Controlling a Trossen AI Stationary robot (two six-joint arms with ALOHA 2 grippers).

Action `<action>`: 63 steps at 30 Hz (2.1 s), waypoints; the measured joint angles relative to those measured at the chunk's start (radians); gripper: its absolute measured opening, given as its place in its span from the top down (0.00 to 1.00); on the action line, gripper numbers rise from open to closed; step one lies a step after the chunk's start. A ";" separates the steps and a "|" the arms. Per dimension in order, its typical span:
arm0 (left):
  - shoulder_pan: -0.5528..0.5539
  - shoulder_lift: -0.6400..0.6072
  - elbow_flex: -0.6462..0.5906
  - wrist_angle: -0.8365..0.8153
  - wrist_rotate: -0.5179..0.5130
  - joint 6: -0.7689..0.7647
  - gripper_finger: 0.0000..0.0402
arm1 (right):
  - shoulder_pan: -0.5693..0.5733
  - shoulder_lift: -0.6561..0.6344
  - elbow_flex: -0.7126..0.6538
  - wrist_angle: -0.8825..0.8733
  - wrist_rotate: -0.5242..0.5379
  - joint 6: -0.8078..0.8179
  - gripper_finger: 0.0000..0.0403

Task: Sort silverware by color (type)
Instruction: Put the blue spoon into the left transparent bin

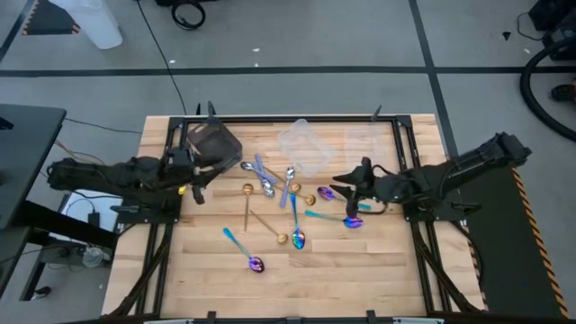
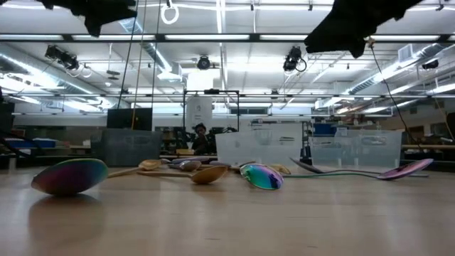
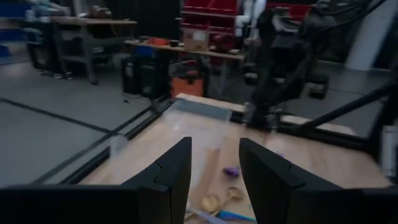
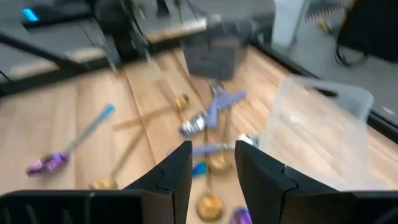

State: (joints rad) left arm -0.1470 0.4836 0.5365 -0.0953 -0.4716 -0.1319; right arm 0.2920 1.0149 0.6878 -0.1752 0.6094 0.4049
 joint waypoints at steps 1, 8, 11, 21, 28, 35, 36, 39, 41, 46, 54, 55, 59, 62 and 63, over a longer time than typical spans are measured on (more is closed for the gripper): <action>0.000 0.010 0.018 -0.003 0.011 0.014 0.65 | 0.000 0.019 0.041 -0.070 0.000 0.019 0.67; 0.000 0.040 0.075 -0.003 0.013 0.114 0.65 | -0.007 0.159 0.263 -0.339 -0.065 0.096 0.67; 0.000 0.040 0.075 -0.014 0.013 0.118 0.65 | -0.019 0.219 0.310 -0.378 -0.110 0.115 0.67; 0.000 0.040 0.075 -0.013 0.013 0.144 0.65 | -0.065 0.411 0.348 -0.412 -0.207 0.136 0.67; 0.000 0.040 0.075 -0.012 0.012 0.144 0.65 | -0.070 0.522 0.348 -0.449 -0.267 0.144 0.67; 0.000 0.059 0.074 -0.007 0.012 0.141 0.65 | -0.099 0.622 0.348 -0.470 -0.359 0.147 0.67; 0.000 0.065 0.074 -0.007 0.011 0.140 0.65 | -0.104 0.635 0.348 -0.470 -0.374 0.146 0.67; 0.000 0.085 0.074 -0.007 0.012 0.140 0.65 | -0.112 0.680 0.367 -0.511 -0.408 0.143 0.67; 0.000 0.095 0.074 -0.007 0.010 0.143 0.65 | -0.113 0.716 0.400 -0.565 -0.410 0.132 0.67; 0.000 0.100 0.074 -0.007 -0.024 0.144 0.65 | -0.100 0.810 0.497 -0.669 -0.394 0.080 0.67; 0.000 0.099 0.074 -0.026 -0.025 0.144 0.65 | -0.105 0.895 0.528 -0.696 -0.468 0.064 0.67; 0.000 0.099 0.074 -0.032 -0.025 0.144 0.65 | -0.105 0.899 0.528 -0.696 -0.472 0.064 0.67; 0.000 0.099 0.074 -0.034 -0.026 0.144 0.65 | -0.103 0.897 0.518 -0.687 -0.474 0.073 0.67; 0.000 0.099 0.074 -0.034 -0.026 0.144 0.65 | -0.103 0.897 0.515 -0.697 -0.489 0.091 0.67; 0.000 0.099 0.074 -0.034 -0.026 0.145 0.65 | -0.104 0.897 0.515 -0.694 -0.503 0.094 0.67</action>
State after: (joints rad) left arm -0.1469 0.5823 0.6102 -0.1291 -0.4973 0.0128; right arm 0.1883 1.9121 1.2030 -0.8692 0.1067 0.4988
